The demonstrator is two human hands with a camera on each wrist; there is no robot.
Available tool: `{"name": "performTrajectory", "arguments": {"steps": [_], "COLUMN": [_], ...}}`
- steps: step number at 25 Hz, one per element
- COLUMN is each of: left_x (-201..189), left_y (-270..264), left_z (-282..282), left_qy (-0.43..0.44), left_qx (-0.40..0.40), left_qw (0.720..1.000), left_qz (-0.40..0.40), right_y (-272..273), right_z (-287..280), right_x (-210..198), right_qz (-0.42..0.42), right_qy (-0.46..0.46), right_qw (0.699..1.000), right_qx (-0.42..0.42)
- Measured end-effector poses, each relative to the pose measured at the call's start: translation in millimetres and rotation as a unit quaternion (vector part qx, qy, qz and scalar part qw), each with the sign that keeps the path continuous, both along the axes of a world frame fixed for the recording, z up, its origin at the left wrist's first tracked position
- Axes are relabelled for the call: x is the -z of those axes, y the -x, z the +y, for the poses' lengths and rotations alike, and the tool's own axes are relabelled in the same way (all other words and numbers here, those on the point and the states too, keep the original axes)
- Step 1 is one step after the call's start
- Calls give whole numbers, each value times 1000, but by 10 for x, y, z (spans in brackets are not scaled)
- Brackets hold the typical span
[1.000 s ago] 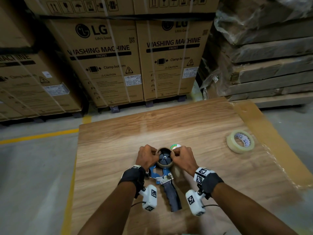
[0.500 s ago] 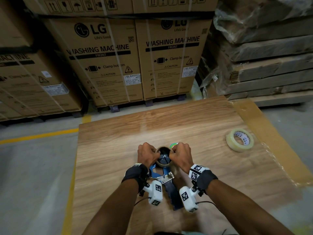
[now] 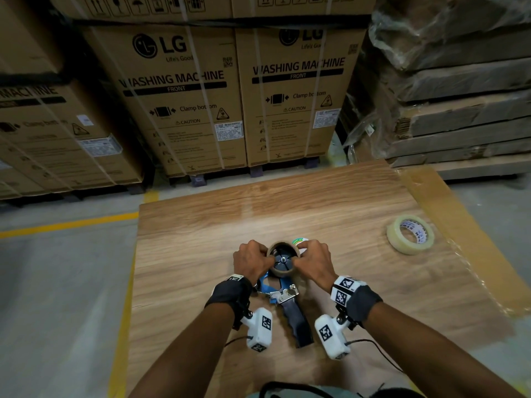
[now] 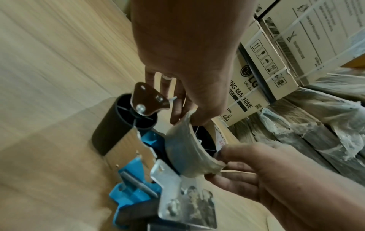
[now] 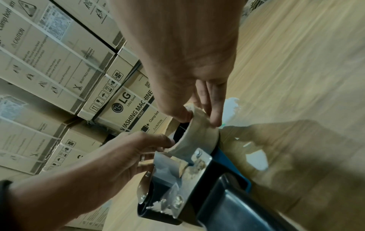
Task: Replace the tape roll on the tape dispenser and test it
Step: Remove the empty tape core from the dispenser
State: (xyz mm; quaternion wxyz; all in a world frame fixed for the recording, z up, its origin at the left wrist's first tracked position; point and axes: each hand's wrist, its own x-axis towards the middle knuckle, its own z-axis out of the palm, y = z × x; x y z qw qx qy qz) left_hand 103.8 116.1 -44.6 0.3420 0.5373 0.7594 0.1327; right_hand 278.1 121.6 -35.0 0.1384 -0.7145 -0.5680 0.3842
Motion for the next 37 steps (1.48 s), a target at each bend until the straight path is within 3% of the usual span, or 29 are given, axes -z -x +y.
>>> {"name": "performTrajectory", "arguments": {"steps": [8, 14, 16, 20, 23, 29, 33, 37], "left_x": [-137, -152, -72, -36, -19, 84, 39, 80], "left_y": [-90, -68, -46, -91, -133, -182, -199, -115], "left_z": [61, 18, 18, 13, -11, -37, -90, -95], "left_qy": [-4, 2, -33, -33, -23, -42, -83, -88], "left_qx": [-62, -30, -15, 7, -12, -30, 10, 19], "left_qw": [997, 1000, 999, 999, 999, 998, 996, 996], "left_qz": [-43, -5, 17, -3, -37, -20, 5, 24], "right_y": [101, 45, 4, 2, 56, 113, 24, -78], "right_z": [211, 173, 202, 247, 265, 249, 126, -1], "right_x": [-17, -76, -80, -69, -91, -68, 8, 29], "right_qz": [-59, -100, -134, -123, -129, -136, -123, -47], "right_qy": [0, -6, -24, -42, -52, -65, -85, -53], "right_qw": [998, 991, 982, 975, 975, 976, 973, 995], "right_qx": [-21, -93, -128, -180, -174, -160, -173, -72]}}
